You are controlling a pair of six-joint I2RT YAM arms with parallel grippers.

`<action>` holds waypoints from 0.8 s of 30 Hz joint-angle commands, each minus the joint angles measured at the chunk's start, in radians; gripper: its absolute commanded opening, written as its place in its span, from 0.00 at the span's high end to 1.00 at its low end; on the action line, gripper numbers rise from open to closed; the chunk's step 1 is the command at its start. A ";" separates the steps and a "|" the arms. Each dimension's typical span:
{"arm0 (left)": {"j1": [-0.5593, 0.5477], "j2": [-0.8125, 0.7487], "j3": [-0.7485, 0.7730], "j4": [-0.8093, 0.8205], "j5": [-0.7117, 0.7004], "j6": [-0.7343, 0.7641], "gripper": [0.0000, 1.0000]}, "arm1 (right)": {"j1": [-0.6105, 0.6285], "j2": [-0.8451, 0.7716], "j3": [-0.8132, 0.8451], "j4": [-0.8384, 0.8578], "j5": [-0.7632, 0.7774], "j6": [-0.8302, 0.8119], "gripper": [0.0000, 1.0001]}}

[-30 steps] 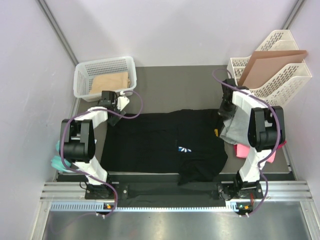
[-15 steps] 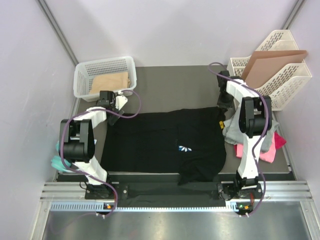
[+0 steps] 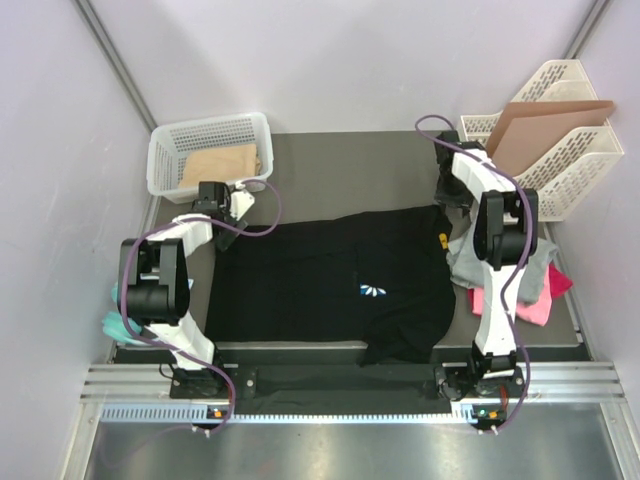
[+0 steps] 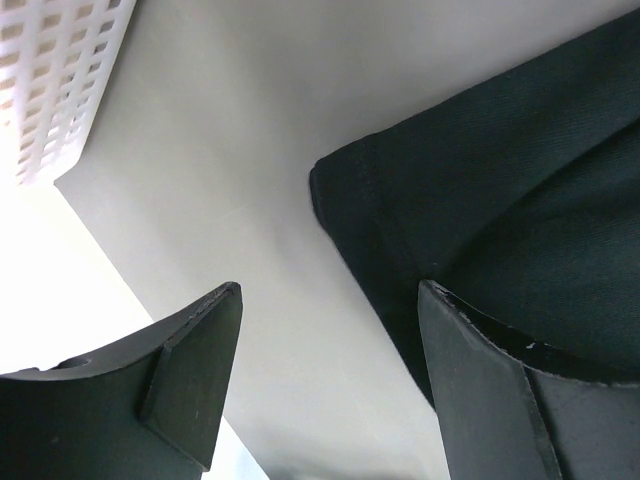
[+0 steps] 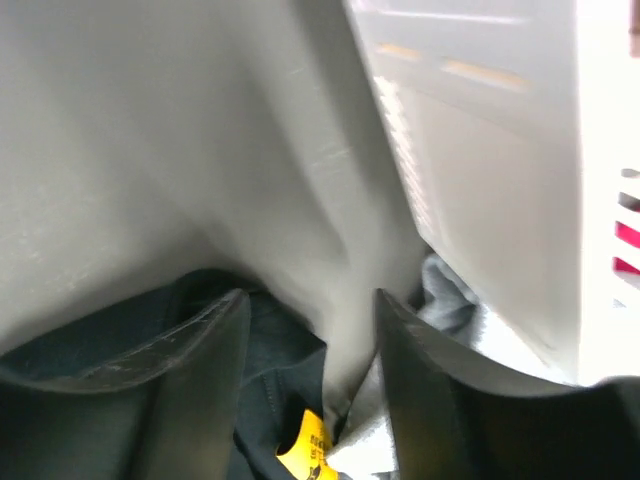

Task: Fold and stack the t-shirts
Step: Fold the flattened tshirt in 1/3 of the way

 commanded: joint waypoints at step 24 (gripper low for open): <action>-0.108 -0.010 0.060 -0.274 0.149 -0.137 0.23 | 0.257 -0.323 -0.512 0.291 -0.268 0.087 0.49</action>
